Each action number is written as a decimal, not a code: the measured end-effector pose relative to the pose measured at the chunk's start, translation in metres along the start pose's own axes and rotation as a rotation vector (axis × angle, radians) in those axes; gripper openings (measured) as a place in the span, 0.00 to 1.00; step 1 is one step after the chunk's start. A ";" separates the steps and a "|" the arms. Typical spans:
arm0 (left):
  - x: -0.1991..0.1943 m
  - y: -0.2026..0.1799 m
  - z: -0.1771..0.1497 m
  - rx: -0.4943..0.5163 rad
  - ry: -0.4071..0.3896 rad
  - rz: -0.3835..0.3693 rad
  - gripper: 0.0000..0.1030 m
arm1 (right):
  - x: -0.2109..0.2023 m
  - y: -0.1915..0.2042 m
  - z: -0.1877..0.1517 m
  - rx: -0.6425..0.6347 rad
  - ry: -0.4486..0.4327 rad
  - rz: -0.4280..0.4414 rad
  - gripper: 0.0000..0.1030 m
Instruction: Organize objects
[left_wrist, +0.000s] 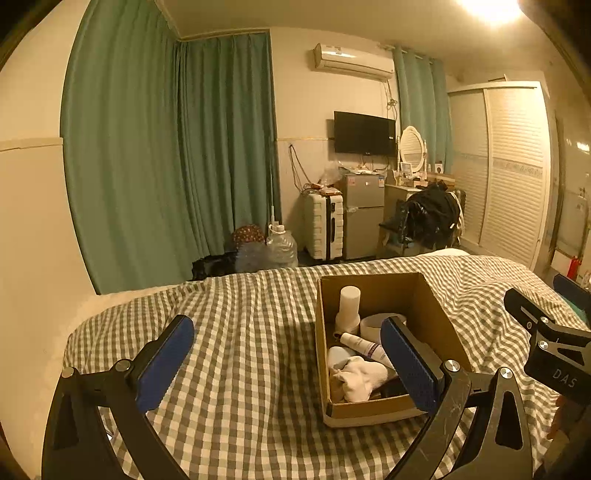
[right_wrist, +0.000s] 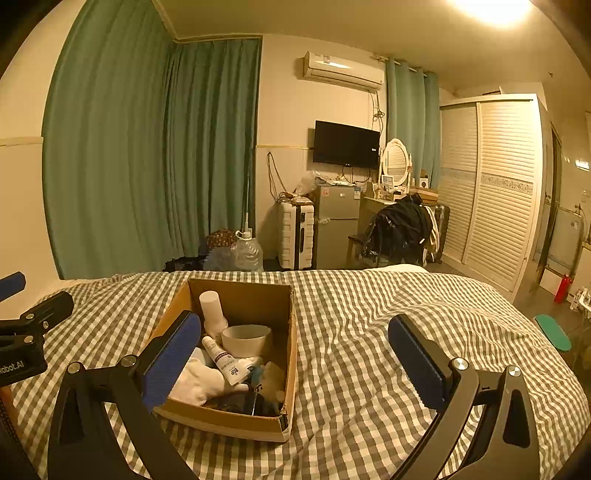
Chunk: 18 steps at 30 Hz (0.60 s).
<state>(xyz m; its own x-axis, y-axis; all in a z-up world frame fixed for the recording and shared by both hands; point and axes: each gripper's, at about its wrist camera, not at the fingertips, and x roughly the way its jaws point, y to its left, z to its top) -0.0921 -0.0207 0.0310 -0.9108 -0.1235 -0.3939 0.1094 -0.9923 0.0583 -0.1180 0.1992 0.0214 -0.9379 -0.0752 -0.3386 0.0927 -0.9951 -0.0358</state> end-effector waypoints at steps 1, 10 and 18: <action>0.000 0.000 0.000 0.000 0.002 -0.003 1.00 | -0.001 0.000 0.000 0.000 -0.001 0.001 0.99; 0.002 -0.002 -0.002 0.005 0.015 -0.003 1.00 | -0.001 -0.001 0.001 0.002 0.004 -0.001 0.99; 0.002 0.002 -0.002 -0.015 0.020 -0.002 1.00 | 0.000 0.001 0.001 -0.006 0.007 0.002 0.99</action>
<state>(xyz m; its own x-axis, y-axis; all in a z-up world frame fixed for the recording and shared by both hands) -0.0926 -0.0230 0.0285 -0.9028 -0.1217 -0.4124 0.1139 -0.9925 0.0435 -0.1180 0.1981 0.0227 -0.9352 -0.0768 -0.3457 0.0967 -0.9945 -0.0404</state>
